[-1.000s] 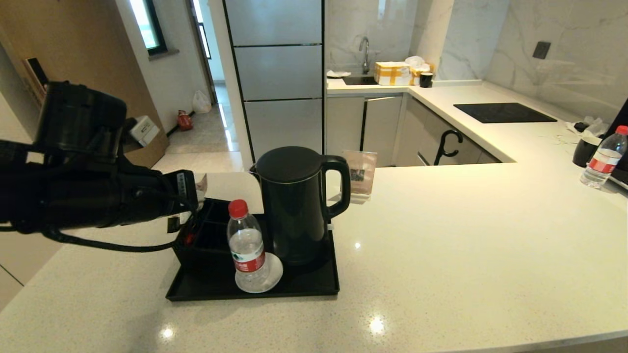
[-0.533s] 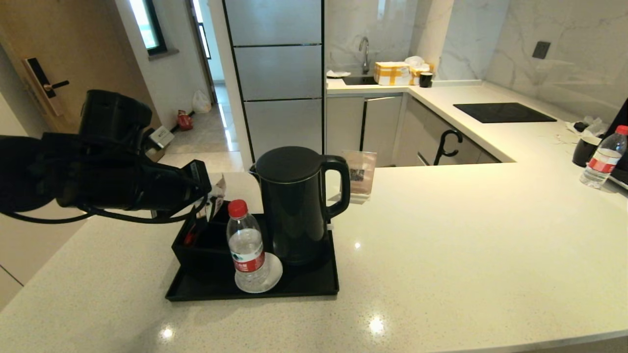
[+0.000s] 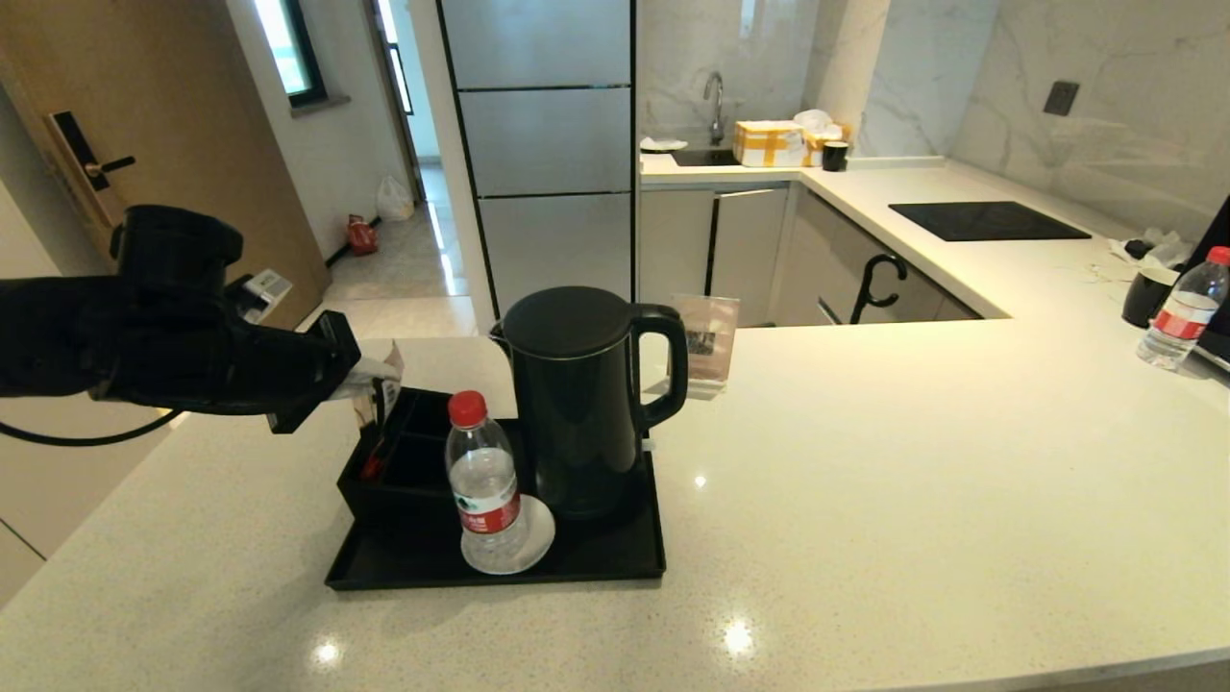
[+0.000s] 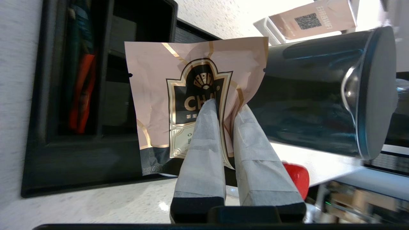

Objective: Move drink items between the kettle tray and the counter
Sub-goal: Return the tea bag to its original position

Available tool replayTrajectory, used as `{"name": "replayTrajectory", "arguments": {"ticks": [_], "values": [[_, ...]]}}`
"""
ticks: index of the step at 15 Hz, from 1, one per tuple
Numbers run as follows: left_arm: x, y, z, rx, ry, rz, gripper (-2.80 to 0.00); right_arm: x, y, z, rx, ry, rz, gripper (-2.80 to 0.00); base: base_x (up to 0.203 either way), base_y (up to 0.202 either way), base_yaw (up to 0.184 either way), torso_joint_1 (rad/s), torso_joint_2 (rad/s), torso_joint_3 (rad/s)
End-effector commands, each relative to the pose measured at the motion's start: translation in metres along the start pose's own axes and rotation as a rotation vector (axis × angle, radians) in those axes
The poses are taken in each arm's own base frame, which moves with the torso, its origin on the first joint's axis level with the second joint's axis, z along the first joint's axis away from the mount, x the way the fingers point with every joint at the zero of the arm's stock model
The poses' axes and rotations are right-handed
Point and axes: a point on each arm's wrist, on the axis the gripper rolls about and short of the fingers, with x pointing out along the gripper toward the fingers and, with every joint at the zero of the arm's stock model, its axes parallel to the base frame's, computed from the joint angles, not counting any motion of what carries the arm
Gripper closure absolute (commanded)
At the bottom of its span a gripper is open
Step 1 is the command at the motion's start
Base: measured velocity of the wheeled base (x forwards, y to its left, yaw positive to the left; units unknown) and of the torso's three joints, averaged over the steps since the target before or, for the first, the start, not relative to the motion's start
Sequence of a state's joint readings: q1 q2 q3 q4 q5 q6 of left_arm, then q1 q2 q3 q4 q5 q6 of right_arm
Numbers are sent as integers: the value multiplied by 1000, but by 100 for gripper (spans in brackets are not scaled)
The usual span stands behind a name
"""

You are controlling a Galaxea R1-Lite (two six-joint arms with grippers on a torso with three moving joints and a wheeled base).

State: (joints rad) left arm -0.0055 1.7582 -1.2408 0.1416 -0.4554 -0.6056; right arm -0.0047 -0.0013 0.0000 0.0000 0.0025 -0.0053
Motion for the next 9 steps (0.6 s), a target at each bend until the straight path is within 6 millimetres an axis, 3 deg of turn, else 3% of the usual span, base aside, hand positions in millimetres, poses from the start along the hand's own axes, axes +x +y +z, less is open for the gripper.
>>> {"name": "replayTrajectory", "arguments": {"ticks": [1, 3, 9], "values": [[23, 18, 5, -64, 40, 18, 0, 0, 0, 0, -1, 1, 1, 0, 0, 0, 0, 0, 0, 0], [43, 28, 9, -105, 73, -26, 0, 0, 0, 0, -1, 1, 1, 0, 0, 0, 0, 0, 0, 0], [63, 35, 13, -116, 98, -37, 0, 0, 0, 0, -1, 1, 1, 0, 0, 0, 0, 0, 0, 0]]}}
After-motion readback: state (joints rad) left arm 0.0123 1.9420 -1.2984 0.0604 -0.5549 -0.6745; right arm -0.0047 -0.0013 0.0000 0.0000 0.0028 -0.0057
